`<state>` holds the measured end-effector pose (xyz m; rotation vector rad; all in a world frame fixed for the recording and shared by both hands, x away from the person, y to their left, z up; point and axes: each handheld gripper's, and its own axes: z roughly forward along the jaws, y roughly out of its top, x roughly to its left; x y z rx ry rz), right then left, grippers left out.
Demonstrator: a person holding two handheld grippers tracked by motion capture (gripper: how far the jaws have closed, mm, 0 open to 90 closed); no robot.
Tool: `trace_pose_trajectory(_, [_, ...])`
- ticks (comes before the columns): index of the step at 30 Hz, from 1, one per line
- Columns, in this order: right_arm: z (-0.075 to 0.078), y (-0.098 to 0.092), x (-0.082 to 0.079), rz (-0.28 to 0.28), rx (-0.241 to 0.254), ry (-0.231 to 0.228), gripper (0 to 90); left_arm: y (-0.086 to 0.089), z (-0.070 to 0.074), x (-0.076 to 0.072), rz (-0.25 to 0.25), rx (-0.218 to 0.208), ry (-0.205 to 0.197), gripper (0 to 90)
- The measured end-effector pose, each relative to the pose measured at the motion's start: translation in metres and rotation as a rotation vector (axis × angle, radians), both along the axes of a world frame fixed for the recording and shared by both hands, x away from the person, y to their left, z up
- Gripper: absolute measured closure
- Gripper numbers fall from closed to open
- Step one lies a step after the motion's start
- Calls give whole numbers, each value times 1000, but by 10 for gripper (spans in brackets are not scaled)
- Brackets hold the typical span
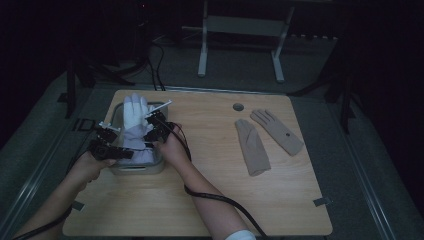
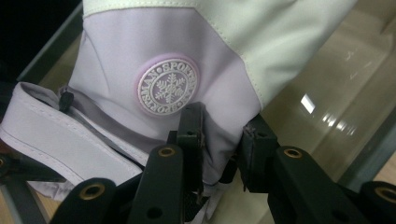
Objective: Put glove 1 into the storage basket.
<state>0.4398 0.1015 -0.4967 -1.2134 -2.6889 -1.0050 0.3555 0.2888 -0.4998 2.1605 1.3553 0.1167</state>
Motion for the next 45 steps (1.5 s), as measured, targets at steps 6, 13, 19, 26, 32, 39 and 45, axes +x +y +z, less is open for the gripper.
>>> trace_pose_trajectory(6, [-5,-1,1,-15,-26,37,722,-3,-4,1,-27,8,7,633])
trace_pose_trajectory(13, [-7,4,1,7,-73,24,714,-13,-7,3,-29,83,13,543])
trace_pose_trajectory(19, [-2,5,2,25,-84,11,599,-12,-7,3,-13,69,20,530])
trace_pose_trajectory(26, [7,3,0,59,-116,-57,443,-8,-5,2,19,42,5,500])
trace_pose_trajectory(32, [18,-3,-3,73,-80,-73,285,-3,5,-4,71,17,-59,417])
trace_pose_trajectory(39, [27,-12,-4,99,-32,-74,219,-1,22,-14,76,-24,-135,417])
trace_pose_trajectory(45, [36,-23,-8,97,3,-92,219,-11,31,-20,46,-35,-169,435])
